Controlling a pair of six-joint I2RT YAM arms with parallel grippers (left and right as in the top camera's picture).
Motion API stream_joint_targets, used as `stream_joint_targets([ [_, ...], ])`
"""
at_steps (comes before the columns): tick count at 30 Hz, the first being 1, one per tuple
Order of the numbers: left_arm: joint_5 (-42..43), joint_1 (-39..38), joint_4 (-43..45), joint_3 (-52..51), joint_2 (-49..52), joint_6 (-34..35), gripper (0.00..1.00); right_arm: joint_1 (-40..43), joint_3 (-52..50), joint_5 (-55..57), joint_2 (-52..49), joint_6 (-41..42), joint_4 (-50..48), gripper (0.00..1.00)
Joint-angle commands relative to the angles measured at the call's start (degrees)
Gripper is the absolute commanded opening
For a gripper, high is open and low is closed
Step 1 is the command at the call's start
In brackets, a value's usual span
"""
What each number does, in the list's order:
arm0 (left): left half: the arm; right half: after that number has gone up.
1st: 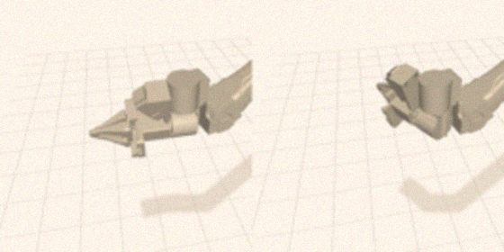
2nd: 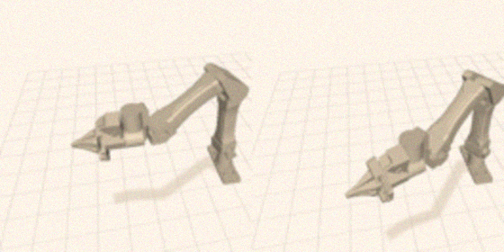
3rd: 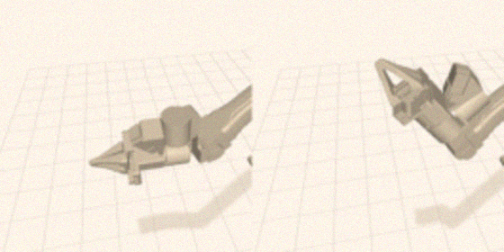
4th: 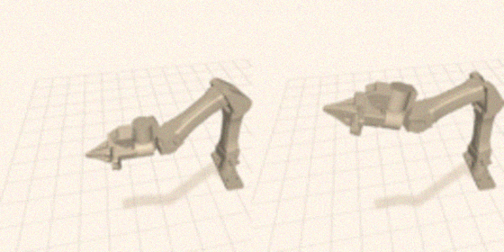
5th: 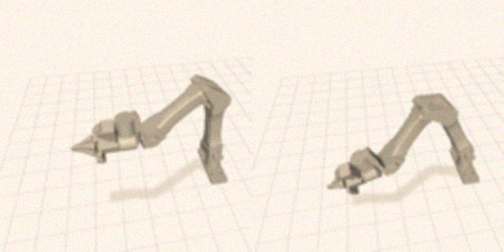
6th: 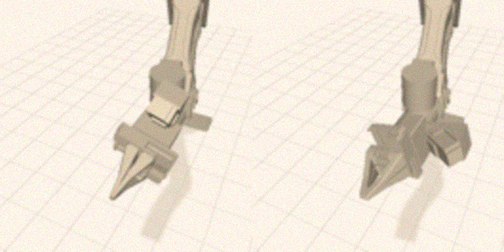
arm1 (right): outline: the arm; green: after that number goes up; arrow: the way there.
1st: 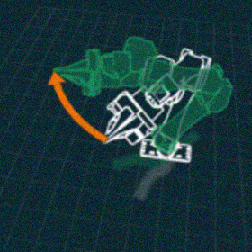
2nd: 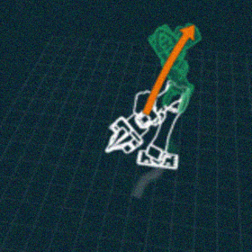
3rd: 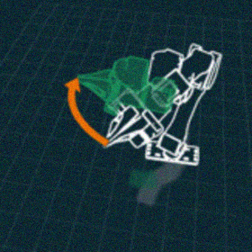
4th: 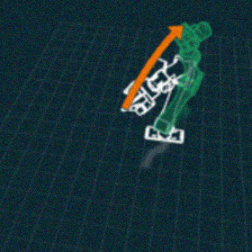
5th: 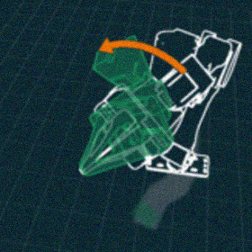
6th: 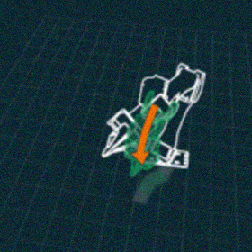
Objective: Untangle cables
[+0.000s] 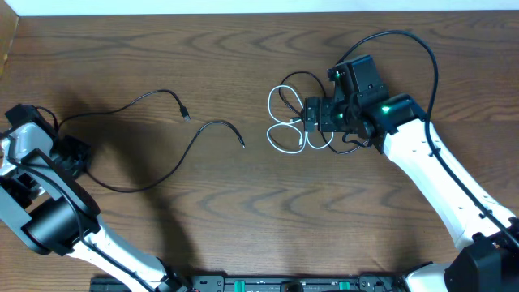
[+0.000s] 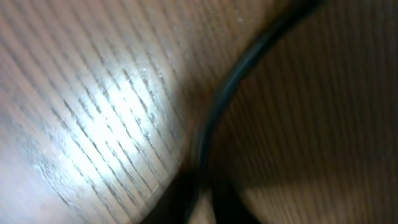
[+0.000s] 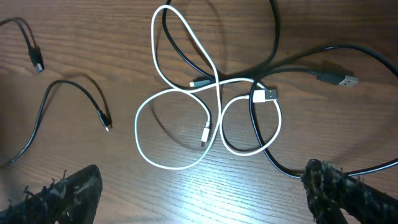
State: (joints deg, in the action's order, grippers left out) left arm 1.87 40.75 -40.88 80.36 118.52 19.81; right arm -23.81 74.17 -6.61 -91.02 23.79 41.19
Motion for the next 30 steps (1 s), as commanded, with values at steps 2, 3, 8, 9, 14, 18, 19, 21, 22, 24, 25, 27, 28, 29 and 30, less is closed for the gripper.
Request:
stream_joint_targets([
  [2, 0.31, 0.48, -0.85, -1.81, 3.41, -0.70, 0.08, -0.09, 0.02, 0.46, -0.07, -0.68, -0.07, 0.99],
  [3, 0.33, 0.48, -0.90, -1.70, 3.37, -0.68, 0.08, -0.09, 0.02, 0.46, -0.07, -0.68, -0.02, 0.99],
  [8, 4.24, 0.48, -3.13, 1.62, 0.48, -0.68, 0.07, -0.09, 0.02, 0.46, -0.07, -0.70, 0.17, 0.99],
  [9, 5.79, 0.48, -3.32, 2.43, -0.79, -0.63, 0.08, -0.09, 0.02, 0.48, -0.07, -0.70, 0.17, 0.99],
  [14, 15.89, 0.37, -1.27, 6.01, -11.50, -0.61, 0.07, -0.09, 0.02, 0.42, -0.07, -0.68, 0.17, 0.99],
  [18, 16.92, -0.39, 2.49, 6.88, -21.90, -0.68, 0.08, -0.09, 0.02, 0.44, -0.07, -0.66, 0.13, 0.99],
  [19, 16.85, -0.57, 3.65, 6.88, -24.44, -0.66, 0.07, -0.09, 0.02, 0.42, -0.07, -0.63, 0.09, 0.99],
  [21, 16.74, -0.94, 5.70, 6.88, -28.70, -0.63, 0.07, -0.09, 0.02, 0.39, -0.07, -0.13, 0.11, 0.99],
  [22, 16.76, -1.09, 6.82, 6.88, -30.73, -0.61, 0.07, -0.09, 0.02, 0.28, -0.07, -0.07, 0.11, 0.99],
  [24, 16.76, -2.01, 9.51, 6.88, -36.33, -0.57, 0.07, -0.20, 0.02, -0.46, -0.07, -0.07, 0.13, 0.99],
  [25, 16.79, -2.34, 9.99, 6.88, -37.48, -0.09, 0.07, -0.26, 0.02, -1.05, -0.07, -0.07, 0.13, 0.99],
  [27, 16.81, -3.23, 10.47, 6.88, -39.10, 3.21, 0.07, -0.26, 0.02, -3.30, -0.07, -0.09, 0.15, 0.99],
  [28, 17.03, -3.67, 10.62, 6.88, -39.52, 5.22, 0.07, -0.26, 0.02, -4.55, -0.07, -0.11, 0.13, 0.99],
  [29, 17.44, -4.31, 10.82, 6.88, -39.80, 7.85, 0.08, -0.26, 0.02, -5.90, -0.07, -0.22, 0.15, 0.99],
  [30, 18.62, -5.01, 11.08, 6.88, -39.98, 9.94, 0.07, -0.26, 0.02, -7.10, -0.07, -0.63, 0.13, 0.99],
])
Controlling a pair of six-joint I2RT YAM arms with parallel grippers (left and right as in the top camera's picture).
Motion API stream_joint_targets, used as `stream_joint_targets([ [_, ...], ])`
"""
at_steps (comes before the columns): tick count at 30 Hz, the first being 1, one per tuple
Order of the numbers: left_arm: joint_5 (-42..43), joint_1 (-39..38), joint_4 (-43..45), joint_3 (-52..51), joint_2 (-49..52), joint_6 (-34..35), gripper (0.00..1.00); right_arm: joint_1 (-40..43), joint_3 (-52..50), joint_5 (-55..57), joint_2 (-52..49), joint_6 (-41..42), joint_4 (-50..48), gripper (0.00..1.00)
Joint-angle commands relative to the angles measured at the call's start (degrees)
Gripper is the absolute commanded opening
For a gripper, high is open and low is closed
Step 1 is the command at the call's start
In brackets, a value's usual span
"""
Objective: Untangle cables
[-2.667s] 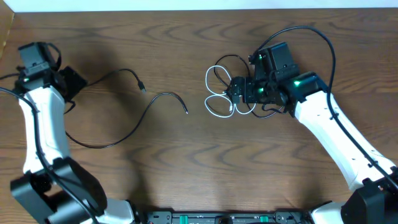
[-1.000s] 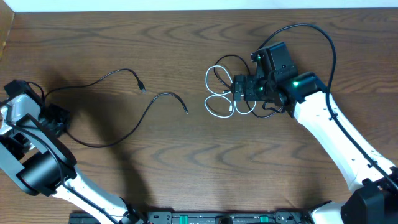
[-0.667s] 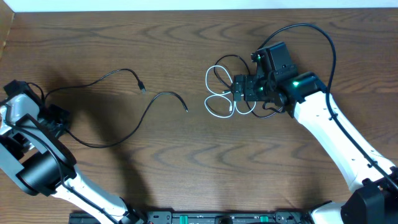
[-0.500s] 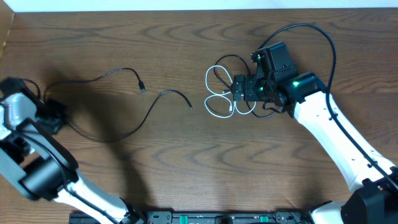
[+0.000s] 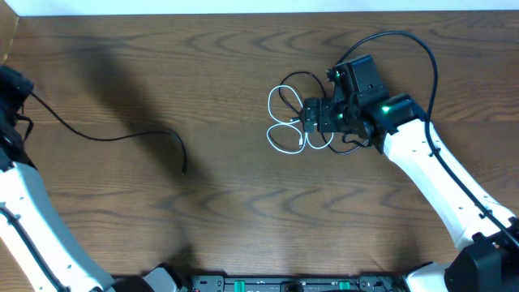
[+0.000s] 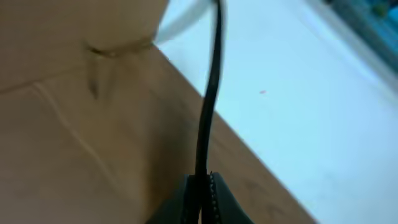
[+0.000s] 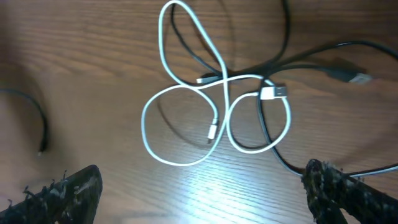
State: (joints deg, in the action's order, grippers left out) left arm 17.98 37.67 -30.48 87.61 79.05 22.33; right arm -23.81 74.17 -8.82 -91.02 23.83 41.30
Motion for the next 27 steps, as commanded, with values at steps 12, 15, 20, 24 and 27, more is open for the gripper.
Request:
stream_joint_targets([
  [12, 8.33, -13.20, 4.55, -0.37, -0.44, 13.99, 0.08, -0.31, 0.02, -13.14, -0.07, -6.16, -0.26, 0.99],
  [15, 8.33, -14.40, 5.33, -0.37, -0.44, 14.49, 0.07, -0.79, 0.00, -18.05, -0.07, -14.08, -0.92, 0.99],
  [20, 8.41, -15.21, 2.86, -0.37, -0.44, 23.23, 0.07, -1.88, 0.00, -24.85, -0.07, -20.24, -2.62, 0.99],
  [24, 8.39, -18.93, 0.63, -0.39, -0.37, 24.96, 0.07, -3.23, 0.02, -39.41, -0.07, -28.46, -7.48, 0.99],
  [27, 8.39, -22.32, -0.37, -0.39, -0.37, 24.96, 0.08, -4.48, 0.00, -44.92, -0.07, -29.70, -11.34, 0.99],
])
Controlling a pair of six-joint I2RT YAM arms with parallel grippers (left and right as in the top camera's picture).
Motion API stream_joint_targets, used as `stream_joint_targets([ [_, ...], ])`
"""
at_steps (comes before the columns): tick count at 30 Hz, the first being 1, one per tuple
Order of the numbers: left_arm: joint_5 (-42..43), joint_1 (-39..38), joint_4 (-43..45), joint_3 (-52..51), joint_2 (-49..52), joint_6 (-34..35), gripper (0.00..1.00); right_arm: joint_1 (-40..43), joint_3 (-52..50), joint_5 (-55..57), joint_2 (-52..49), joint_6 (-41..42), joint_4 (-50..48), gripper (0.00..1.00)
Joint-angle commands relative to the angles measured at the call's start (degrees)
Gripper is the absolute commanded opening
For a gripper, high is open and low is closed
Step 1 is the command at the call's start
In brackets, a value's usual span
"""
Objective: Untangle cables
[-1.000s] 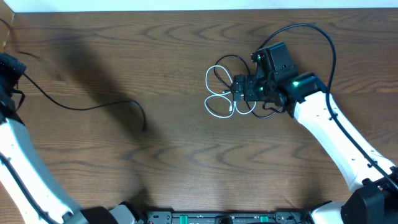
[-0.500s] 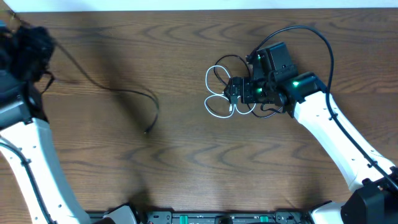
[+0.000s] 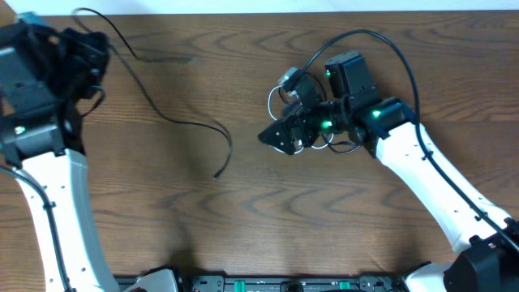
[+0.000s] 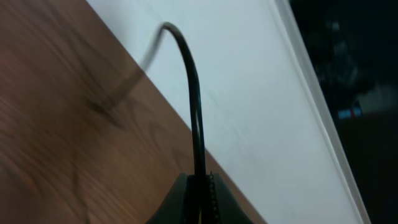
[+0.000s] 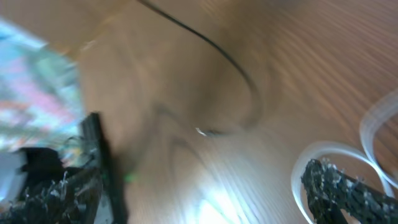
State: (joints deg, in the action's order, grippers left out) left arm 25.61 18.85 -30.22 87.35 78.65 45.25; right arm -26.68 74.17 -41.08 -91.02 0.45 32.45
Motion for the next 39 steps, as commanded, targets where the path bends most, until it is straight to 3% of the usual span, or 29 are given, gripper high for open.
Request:
stream_joint_targets([
  [1, 0.74, -6.16, -0.81, -0.17, 0.02, 2.05, 0.07, -2.58, 0.02, -13.79, -0.07, -6.32, -4.76, 0.99],
  [12, -8.11, -19.96, -0.61, -0.17, 0.07, 2.51, 0.07, -7.17, 0.02, -13.84, -0.07, -1.42, -16.65, 0.99],
  [25, -8.48, -26.14, -4.85, -0.17, 0.07, 6.16, 0.07, -6.80, 0.02, -0.90, -0.07, 10.47, -26.69, 0.98],
  [28, -7.91, -27.39, -5.46, -0.17, 0.07, 6.56, 0.07, -6.80, 0.02, 5.42, -0.07, 13.27, -26.43, 0.77],
  [32, -3.72, -28.74, -5.60, -0.17, 0.07, 6.54, 0.08, -6.80, 0.02, 5.84, -0.07, 13.27, -26.73, 0.61],
  [33, -2.16, -29.22, -5.60, -0.17, 0.07, 6.54, 0.07, -6.80, 0.02, 6.75, -0.07, 13.29, -26.69, 0.51],
  [39, -2.01, -31.01, -8.59, -0.17, 0.07, 6.40, 0.07, -6.75, 0.02, 7.13, -0.07, 14.36, -27.56, 0.46],
])
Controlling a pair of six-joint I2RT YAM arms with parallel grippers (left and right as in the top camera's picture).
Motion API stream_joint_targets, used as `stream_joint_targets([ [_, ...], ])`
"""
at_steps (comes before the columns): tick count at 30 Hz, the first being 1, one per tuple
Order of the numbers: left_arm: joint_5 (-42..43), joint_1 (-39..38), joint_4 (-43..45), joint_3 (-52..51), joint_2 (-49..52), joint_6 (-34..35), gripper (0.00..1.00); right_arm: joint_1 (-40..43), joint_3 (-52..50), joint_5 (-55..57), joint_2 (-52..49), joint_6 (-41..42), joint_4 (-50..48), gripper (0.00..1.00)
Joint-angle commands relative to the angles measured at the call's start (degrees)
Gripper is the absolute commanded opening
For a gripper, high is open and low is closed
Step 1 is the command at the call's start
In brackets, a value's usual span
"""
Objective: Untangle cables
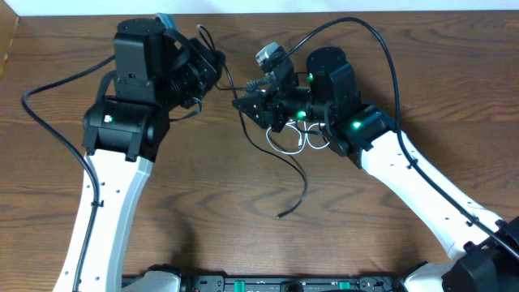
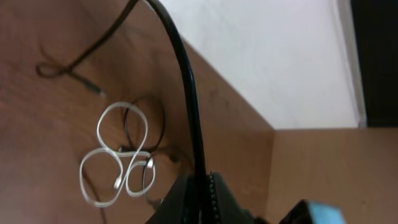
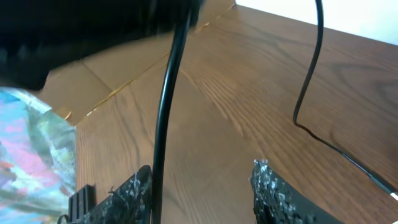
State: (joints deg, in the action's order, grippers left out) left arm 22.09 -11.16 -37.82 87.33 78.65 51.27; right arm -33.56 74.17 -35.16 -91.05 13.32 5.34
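My left gripper (image 1: pixel 212 71) is raised over the table's far middle, shut on a long black cable (image 1: pixel 65 81). That cable trails left to the table edge, and its free end (image 1: pixel 280 216) lies at centre. In the left wrist view the cable (image 2: pixel 189 93) rises out of the shut gripper (image 2: pixel 200 186). My right gripper (image 1: pixel 243 104) stands open right next to it. The black cable (image 3: pixel 166 106) passes just inside the left finger (image 3: pixel 127 196) of that gripper (image 3: pixel 202 171). A looped white cable (image 2: pixel 118 163) lies below, tangled with a second black cable (image 2: pixel 144 121).
In the overhead view the white cable (image 1: pixel 285 142) is mostly hidden under my right arm. A thick black cord (image 1: pixel 381 57) arcs over that arm. A cardboard box corner (image 1: pixel 8 36) sits at the far left.
My left gripper has moved from the far left corner to the far middle, still holding the black cable. My right gripper shifted up and left to meet it. The cable's free end now lies further right.
First my left gripper was low at the table's left on the black cable, my right open over the white tangle. Then the left was at the far left edge, the cable drawn out. Then it was raised there, the right turned leftward. Now both grippers meet.
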Motion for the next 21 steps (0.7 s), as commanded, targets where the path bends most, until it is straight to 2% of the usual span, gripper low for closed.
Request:
stream_joint_targets([
  [1, 1.51, -1.38, -1.40, -0.15, 0.07, -0.07, 0.07, 0.13, 0.02, 1.20, -0.04, 1.49, -0.50, 0.45],
  [4, 1.49, -2.16, -2.12, -0.15, 0.07, -0.20, 0.08, 0.13, 0.02, 1.20, -0.04, 1.49, -0.48, 0.35],
  [9, 2.97, -2.32, -2.25, -0.15, 0.07, -0.17, 0.07, 0.13, 0.02, 1.18, -0.04, 2.14, -0.42, 0.28],
  [11, 3.06, -2.34, -2.27, -0.15, 0.07, -0.17, 0.07, 0.15, 0.02, 1.18, -0.04, 2.14, -0.39, 0.21],
  [14, 3.04, -2.32, -2.49, -0.15, 0.07, -0.20, 0.07, 0.13, 0.02, 1.20, -0.04, 2.56, -0.42, 0.02],
  [21, 2.93, -2.32, -2.49, -0.15, 0.07, -1.79, 0.07, 0.13, 0.02, 0.72, -0.04, 2.80, -0.26, 0.01],
])
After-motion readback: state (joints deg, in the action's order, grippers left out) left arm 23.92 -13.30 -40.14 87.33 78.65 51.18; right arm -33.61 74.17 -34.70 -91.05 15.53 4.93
